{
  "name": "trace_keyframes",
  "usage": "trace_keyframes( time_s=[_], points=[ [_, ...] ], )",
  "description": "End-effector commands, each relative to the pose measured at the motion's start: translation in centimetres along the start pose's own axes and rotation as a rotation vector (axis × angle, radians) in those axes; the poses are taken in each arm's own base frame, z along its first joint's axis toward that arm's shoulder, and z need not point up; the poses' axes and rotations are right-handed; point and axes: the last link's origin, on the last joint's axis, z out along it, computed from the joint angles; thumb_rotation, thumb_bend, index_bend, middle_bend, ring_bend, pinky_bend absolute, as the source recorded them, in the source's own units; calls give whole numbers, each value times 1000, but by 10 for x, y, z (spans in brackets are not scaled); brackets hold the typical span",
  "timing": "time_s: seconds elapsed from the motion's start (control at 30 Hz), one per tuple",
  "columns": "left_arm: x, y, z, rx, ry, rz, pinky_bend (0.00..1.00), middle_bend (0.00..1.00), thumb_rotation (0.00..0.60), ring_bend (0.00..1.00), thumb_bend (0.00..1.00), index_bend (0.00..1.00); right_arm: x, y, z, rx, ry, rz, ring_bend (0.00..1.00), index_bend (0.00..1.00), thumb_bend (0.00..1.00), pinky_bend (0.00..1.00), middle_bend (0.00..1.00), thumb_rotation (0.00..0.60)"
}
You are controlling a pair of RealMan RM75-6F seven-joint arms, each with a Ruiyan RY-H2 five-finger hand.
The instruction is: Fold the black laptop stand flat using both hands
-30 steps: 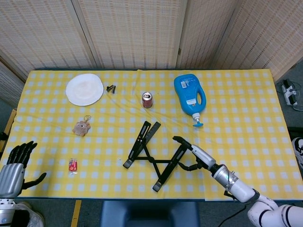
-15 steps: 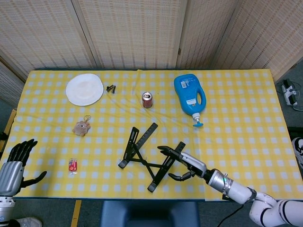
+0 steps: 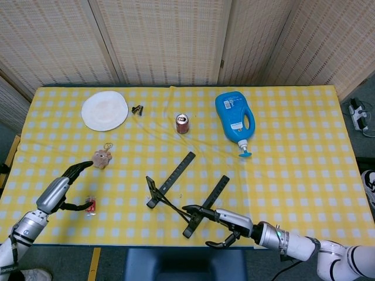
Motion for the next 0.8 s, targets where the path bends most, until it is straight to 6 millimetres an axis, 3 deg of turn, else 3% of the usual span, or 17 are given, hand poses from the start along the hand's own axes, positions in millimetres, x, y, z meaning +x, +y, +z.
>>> trace_keyframes(
  time_s=[0.03,0.27,0.57,0.8],
  points=[
    [-15,6,36,-48,-141,-27,0,88,600,27,238,108,-3,-1,0,0,-10,-1,14,0,446,0,0,600],
    [-44,18,74,-76,-265,-120,0,88,600,26,240,246,-6,-3,1,-5,-14,-4,13,0,446,0,0,600],
    [-78,24,100,-91,-319,-205,0,134,600,35,270,445,-5,-1,3,-15,-6,3,15,0,445,0,0,600],
    [-94,25,110,-77,-312,-257,0,144,600,39,294,414,-6,0,4,-21,-4,3,14,0,446,0,0,600]
  ],
)
